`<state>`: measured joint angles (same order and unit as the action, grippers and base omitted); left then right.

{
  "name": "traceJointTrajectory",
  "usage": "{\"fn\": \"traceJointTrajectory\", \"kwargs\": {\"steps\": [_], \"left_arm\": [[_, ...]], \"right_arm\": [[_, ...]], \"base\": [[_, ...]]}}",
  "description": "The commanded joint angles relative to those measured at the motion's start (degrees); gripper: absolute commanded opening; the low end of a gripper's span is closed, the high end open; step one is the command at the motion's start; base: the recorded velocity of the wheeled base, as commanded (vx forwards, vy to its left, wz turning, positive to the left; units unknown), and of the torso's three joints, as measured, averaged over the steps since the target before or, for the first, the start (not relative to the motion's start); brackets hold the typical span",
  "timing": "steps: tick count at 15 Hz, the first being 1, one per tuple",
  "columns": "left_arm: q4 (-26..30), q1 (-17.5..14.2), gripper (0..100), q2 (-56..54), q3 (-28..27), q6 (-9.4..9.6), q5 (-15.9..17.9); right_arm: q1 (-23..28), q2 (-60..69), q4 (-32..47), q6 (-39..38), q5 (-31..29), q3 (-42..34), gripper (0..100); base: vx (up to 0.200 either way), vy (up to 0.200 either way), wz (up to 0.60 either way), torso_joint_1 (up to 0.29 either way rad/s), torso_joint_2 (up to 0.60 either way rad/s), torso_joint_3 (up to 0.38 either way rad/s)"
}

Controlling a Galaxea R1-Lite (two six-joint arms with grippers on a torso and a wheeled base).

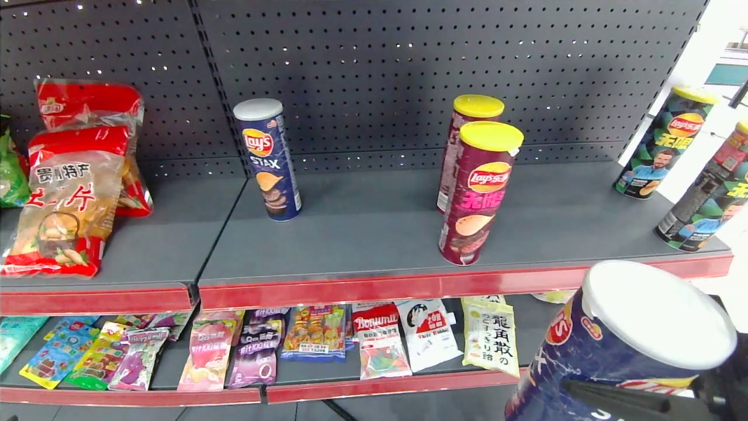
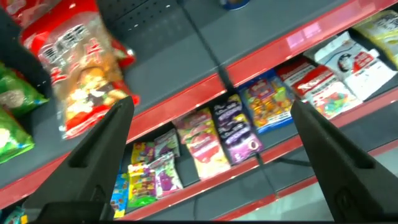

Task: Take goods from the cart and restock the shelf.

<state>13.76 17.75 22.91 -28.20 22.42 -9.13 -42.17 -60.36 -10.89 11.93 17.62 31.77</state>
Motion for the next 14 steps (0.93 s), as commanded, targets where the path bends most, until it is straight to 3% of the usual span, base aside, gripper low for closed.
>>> {"fn": "traceJointTrajectory", "kwargs": {"steps": [1, 11, 14], "left_arm": [[-0.05, 0.00, 100, 0.12, -0.02, -0.01, -0.01], [-0.05, 0.00, 100, 0.21, -0.10, 0.08, -0.01], [-0.05, 0.00, 100, 0.12, -0.02, 1.05, -0.01]], "right_arm": [[-0.90, -0.03, -0.01, 0.02, -0.04, -0.04, 0], [-3.54, 0.15, -0.01, 0.11, -0.21, -0.39, 0], [-3.62, 0.33, -0.01, 0.11, -0.21, -0.83, 0]], "base": [[0.000, 0.200, 0.00, 0.002, 0.00, 0.002], [0.000, 0.200, 0.00, 0.002, 0.00, 0.003], [0.000, 0.133, 0.00, 0.000, 0.00, 0.003]]}}
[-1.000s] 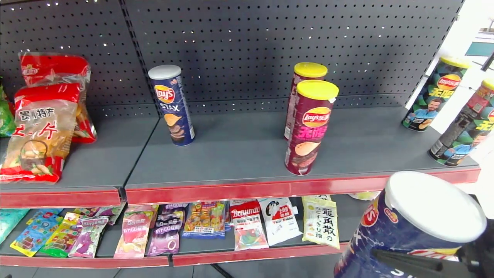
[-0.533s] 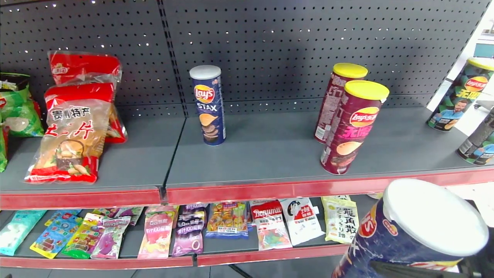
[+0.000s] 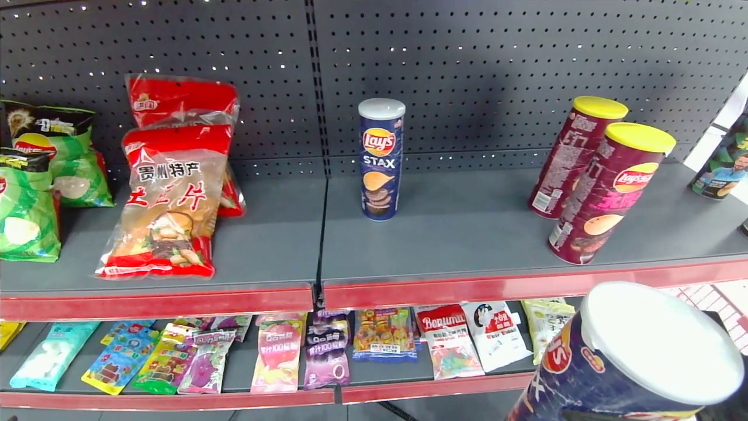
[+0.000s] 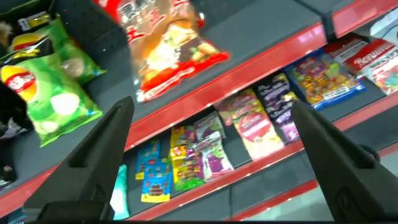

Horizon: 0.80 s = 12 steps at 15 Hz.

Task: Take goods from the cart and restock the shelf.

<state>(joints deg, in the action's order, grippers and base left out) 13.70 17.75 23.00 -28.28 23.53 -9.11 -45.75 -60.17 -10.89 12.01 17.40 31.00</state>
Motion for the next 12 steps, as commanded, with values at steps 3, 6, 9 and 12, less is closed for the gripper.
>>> {"fn": "traceJointTrajectory", "kwargs": {"steps": [3, 6, 9, 12], "left_arm": [[0.10, 0.00, 100, -0.15, 0.07, 0.73, 0.05], [0.01, 0.00, 100, 0.11, 0.07, 0.91, -0.03], [0.01, 0.00, 100, 0.11, 0.07, 0.82, -0.21], [0.10, 0.00, 100, 0.20, 0.16, 0.91, -0.12]], "right_arm": [[-0.04, 0.32, -0.01, 0.03, 0.01, -0.24, 0], [-0.04, 0.50, -0.01, 0.03, 0.01, -0.24, 0], [0.05, 0.50, -0.01, 0.03, 0.01, -0.24, 0], [0.05, 0.41, -0.01, 0.03, 0.01, -0.33, 0]], "base": [[0.000, 0.000, 0.00, 0.000, 0.00, 0.000], [0.000, 0.000, 0.00, 0.000, 0.00, 0.000], [0.133, 0.000, 0.00, 0.000, 0.00, 0.000], [0.200, 0.000, 0.00, -0.004, 0.00, 0.002]]}}
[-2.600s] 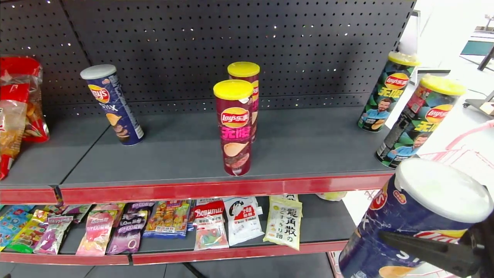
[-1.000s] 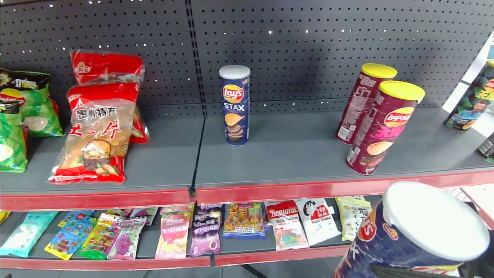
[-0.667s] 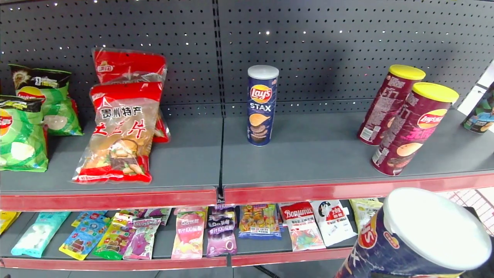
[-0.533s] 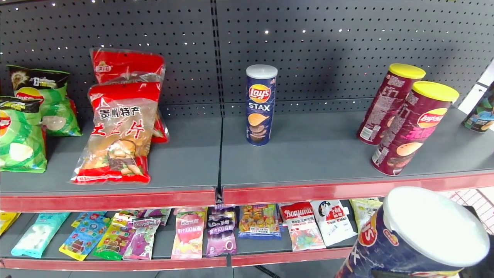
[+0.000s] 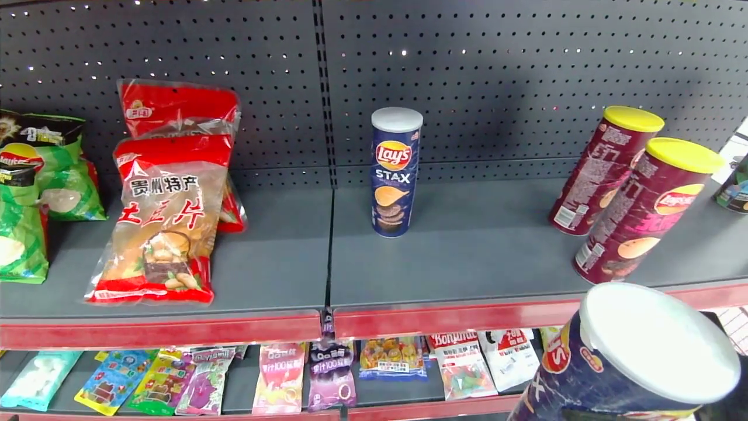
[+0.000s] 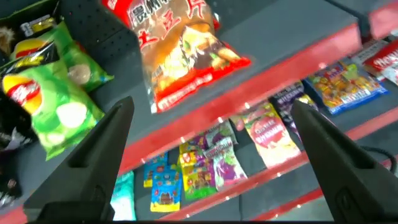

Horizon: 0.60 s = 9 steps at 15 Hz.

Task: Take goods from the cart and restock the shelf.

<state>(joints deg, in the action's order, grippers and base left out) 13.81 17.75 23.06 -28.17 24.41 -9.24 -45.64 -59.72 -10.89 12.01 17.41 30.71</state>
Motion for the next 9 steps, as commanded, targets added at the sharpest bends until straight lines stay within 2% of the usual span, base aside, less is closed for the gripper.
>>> {"fn": "traceJointTrajectory", "kwargs": {"steps": [1, 5, 7, 8, 9], "left_arm": [[-0.10, 0.00, 100, 0.05, 0.31, 0.03, 0.01], [-0.19, 0.09, 100, 0.75, 0.75, 0.12, 0.72], [-1.24, 0.36, 100, 4.53, -0.30, 0.03, 2.47], [-3.88, 0.36, 100, 9.02, -1.80, -0.41, 4.58], [-6.25, 0.44, 100, 14.20, -4.17, -0.85, 8.71]], "right_arm": [[-0.06, -0.04, -0.01, 0.03, 0.08, -0.03, 0], [-0.06, -0.40, -0.01, 0.03, 0.17, -0.39, 0], [-0.06, -0.40, -0.01, 0.03, 0.17, -0.39, 0], [-0.06, -0.40, -0.01, 0.03, 0.17, -0.39, 0], [-0.06, -0.48, -0.01, 0.03, 0.17, -0.21, 0]], "base": [[0.200, 0.000, 0.00, 0.022, 0.00, -0.007], [0.000, 0.000, 0.00, 0.000, 0.00, 0.000], [0.000, 0.000, 0.00, 0.000, 0.00, 0.000], [0.000, 0.000, 0.00, 0.000, 0.00, 0.000], [0.000, 0.000, 0.00, 0.000, 0.00, 0.000]]}}
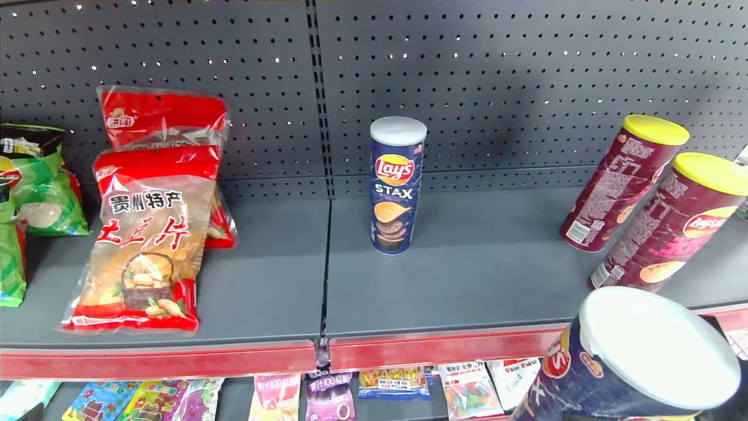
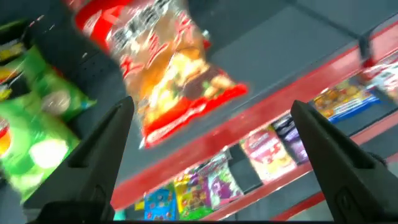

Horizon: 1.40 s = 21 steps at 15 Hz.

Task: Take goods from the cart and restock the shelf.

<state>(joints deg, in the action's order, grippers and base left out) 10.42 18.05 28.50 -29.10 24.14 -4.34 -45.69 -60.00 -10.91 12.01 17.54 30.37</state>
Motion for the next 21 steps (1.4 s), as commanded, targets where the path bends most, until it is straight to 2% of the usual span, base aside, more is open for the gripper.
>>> {"fn": "traceJointTrajectory", "kwargs": {"steps": [1, 2, 3, 5, 6, 7, 9, 10, 11, 15, 17, 19, 21], "left_arm": [[-3.74, 0.05, 100, 11.40, -4.48, -1.11, 6.27], [-7.61, 0.05, 100, 20.10, -8.78, -4.45, 10.93], [-8.49, 0.05, 100, 21.24, -9.22, -4.54, 11.02], [-22.64, -0.12, 100, 35.31, -12.82, -4.89, 10.84], [-26.33, 0.05, 100, 38.82, -13.88, -4.98, 11.28], [-27.56, 1.02, 100, 41.46, -14.85, -5.07, 12.34], [-27.39, 2.42, 100, 45.33, -17.22, -7.44, 20.07], [-27.30, 3.39, 100, 48.23, -19.33, -8.40, 25.96], [-27.30, 4.62, 100, 50.86, -21.00, -8.49, 28.16], [-27.39, 5.24, 100, 59.30, -28.29, -8.49, 34.13], [-27.30, 5.15, 100, 63.61, -33.30, -8.49, 38.35], [-27.30, 5.15, 100, 67.04, -35.68, -8.49, 39.41], [-27.39, 5.15, 100, 69.85, -37.96, -8.49, 41.87]], "right_arm": [[-0.01, -0.20, -0.08, 0.03, 0.04, 0.31, 0], [0.08, -0.20, -0.08, -0.05, 0.04, 0.57, 0], [0.08, -0.20, -0.08, -0.05, 0.04, 0.57, 0], [0.16, 0.32, -0.08, -0.05, -0.23, 0.04, 0], [0.25, 0.50, -0.08, -0.05, -0.32, 0.04, 0], [0.34, 0.85, -0.08, -0.14, -0.40, 0.22, 0], [0.34, 1.47, -0.08, -0.14, -0.49, 0.31, 0], [0.34, 1.82, 0.01, -0.14, -0.58, -0.04, 0], [0.34, 2.43, 0.19, -0.14, -0.58, -0.22, 0], [0.43, 2.61, 0.19, -0.23, -1.63, -0.40, 0], [0.43, 2.61, 0.19, -0.23, -1.63, -0.57, 0], [0.43, 2.35, 0.19, -0.23, -1.72, -0.66, 0], [0.51, 2.26, 0.19, -0.32, -1.72, -0.66, 0]], "base": [[0.000, 0.000, 0.00, 0.000, 0.00, 0.000], [0.000, 0.000, 0.00, 0.000, 0.00, 0.000], [0.000, 0.000, 0.00, 0.000, 0.00, 0.000], [0.000, 0.000, 0.00, 0.000, 0.00, 0.000], [0.000, 0.000, 0.00, 0.000, 0.00, 0.000], [0.000, 0.000, 0.00, 0.000, 0.00, 0.000], [0.000, 0.000, 0.00, 0.000, 0.00, 0.000], [0.000, 0.000, 0.00, 0.000, 0.00, 0.000], [0.000, 0.000, 0.00, 0.000, 0.00, 0.000], [0.000, 0.000, 0.00, 0.000, 0.00, 0.000], [0.000, 0.000, 0.00, 0.000, 0.00, 0.000], [0.000, 0.000, 0.00, 0.000, 0.00, 0.000], [0.000, 0.000, 0.00, 0.000, 0.00, 0.000]]}}
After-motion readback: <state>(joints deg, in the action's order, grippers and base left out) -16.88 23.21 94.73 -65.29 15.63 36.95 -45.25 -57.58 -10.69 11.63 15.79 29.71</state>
